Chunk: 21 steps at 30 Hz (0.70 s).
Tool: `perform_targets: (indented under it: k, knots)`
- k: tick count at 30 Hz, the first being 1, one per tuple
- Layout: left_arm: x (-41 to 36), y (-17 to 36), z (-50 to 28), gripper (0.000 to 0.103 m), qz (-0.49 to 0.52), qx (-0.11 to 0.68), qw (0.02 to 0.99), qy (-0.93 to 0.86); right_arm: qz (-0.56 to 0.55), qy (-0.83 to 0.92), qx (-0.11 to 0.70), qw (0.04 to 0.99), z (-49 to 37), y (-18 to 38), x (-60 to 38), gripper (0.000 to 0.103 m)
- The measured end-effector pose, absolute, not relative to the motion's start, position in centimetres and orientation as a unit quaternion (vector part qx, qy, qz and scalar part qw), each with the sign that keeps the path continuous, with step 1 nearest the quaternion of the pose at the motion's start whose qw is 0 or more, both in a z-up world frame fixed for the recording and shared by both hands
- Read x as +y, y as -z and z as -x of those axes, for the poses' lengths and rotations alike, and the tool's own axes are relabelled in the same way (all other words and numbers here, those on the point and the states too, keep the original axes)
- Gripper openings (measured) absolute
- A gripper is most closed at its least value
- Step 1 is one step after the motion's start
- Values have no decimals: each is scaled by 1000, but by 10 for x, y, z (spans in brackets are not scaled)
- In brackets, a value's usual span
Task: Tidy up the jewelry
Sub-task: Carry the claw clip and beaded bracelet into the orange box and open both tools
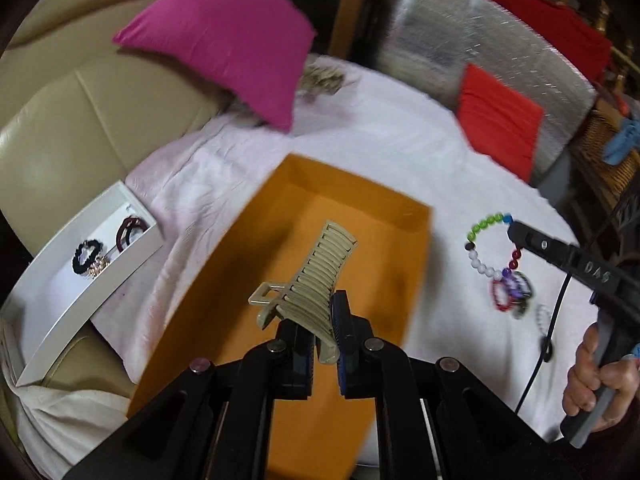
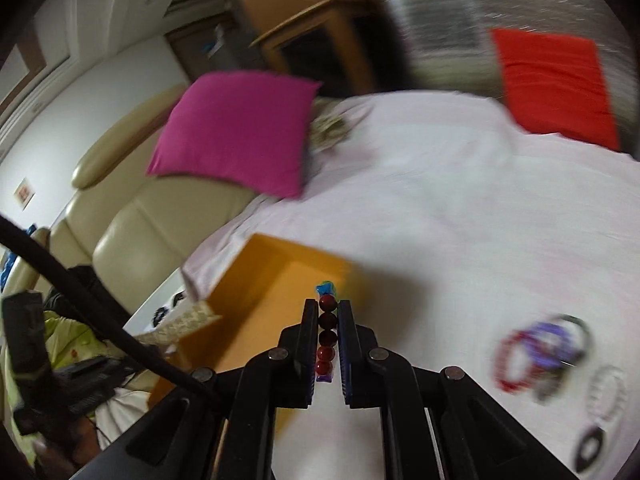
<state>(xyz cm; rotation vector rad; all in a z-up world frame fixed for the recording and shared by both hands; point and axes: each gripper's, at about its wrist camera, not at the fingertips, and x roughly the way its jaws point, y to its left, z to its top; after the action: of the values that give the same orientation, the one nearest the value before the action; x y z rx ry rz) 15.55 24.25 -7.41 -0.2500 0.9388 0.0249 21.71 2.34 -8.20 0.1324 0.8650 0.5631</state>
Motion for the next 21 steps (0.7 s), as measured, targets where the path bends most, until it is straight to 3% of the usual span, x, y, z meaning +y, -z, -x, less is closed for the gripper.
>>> perform_targets:
  k: [12,21]
  knots:
    - [269,131,-244,9,133,499,856,-26,-7,-271,518,811,-283,154,142,11]
    - [268,163,-276,10,140,512,848,-18,91,-217,517,823,-294,172,161,15]
